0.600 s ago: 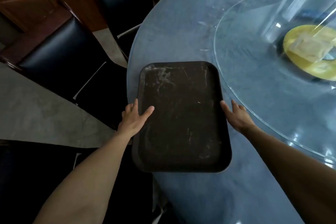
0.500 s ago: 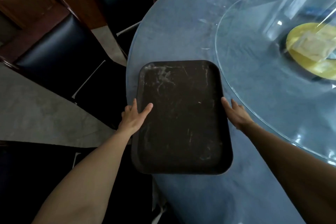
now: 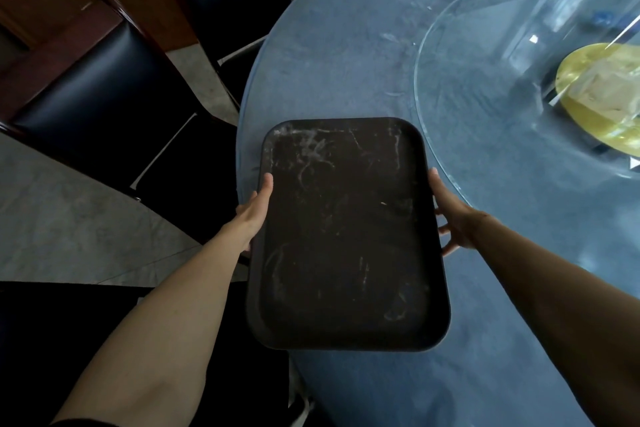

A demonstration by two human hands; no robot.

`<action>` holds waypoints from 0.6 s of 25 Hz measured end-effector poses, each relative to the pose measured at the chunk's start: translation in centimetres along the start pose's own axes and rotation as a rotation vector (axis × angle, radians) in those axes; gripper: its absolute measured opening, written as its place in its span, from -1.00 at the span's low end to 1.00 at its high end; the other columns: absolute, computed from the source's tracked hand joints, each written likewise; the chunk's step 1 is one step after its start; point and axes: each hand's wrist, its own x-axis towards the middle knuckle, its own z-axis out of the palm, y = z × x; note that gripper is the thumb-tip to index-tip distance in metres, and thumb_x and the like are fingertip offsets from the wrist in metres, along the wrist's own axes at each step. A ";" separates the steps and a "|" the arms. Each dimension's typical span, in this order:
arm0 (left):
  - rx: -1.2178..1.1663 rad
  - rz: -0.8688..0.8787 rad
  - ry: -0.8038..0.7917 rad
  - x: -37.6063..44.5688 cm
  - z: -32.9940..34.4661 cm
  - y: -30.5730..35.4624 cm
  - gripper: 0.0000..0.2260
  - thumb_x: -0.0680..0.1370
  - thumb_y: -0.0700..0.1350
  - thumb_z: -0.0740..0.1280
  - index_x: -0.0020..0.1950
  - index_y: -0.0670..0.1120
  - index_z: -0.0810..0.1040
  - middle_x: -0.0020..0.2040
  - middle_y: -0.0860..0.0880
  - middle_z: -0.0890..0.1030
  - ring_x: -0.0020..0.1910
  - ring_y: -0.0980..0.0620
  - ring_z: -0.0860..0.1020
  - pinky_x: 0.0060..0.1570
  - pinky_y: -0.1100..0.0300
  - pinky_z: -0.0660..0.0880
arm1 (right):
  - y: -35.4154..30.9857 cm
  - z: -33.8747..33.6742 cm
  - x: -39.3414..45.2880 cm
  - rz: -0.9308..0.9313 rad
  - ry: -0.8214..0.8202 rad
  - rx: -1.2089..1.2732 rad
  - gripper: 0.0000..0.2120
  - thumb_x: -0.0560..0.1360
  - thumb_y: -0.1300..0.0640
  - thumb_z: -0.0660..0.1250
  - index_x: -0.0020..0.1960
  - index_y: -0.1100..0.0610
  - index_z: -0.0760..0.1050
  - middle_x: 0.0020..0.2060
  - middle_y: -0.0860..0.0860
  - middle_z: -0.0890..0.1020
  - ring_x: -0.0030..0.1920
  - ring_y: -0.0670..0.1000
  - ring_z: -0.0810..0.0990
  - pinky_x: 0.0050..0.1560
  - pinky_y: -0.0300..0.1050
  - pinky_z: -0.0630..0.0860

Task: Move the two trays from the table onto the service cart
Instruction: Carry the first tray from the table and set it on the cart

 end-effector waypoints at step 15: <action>-0.077 -0.084 -0.068 -5.0 -2.4 1.3 0.06 0.26 0.67 -0.10 0.58 0.05 0.22 0.53 -0.17 0.31 0.48 -0.28 0.26 0.38 -0.38 0.20 | -0.8 -0.2 -5.2 0.035 0.044 0.028 0.02 0.25 -0.68 -0.04 0.52 -0.10 0.21 0.52 0.10 0.25 0.43 0.36 0.27 0.17 0.61 0.26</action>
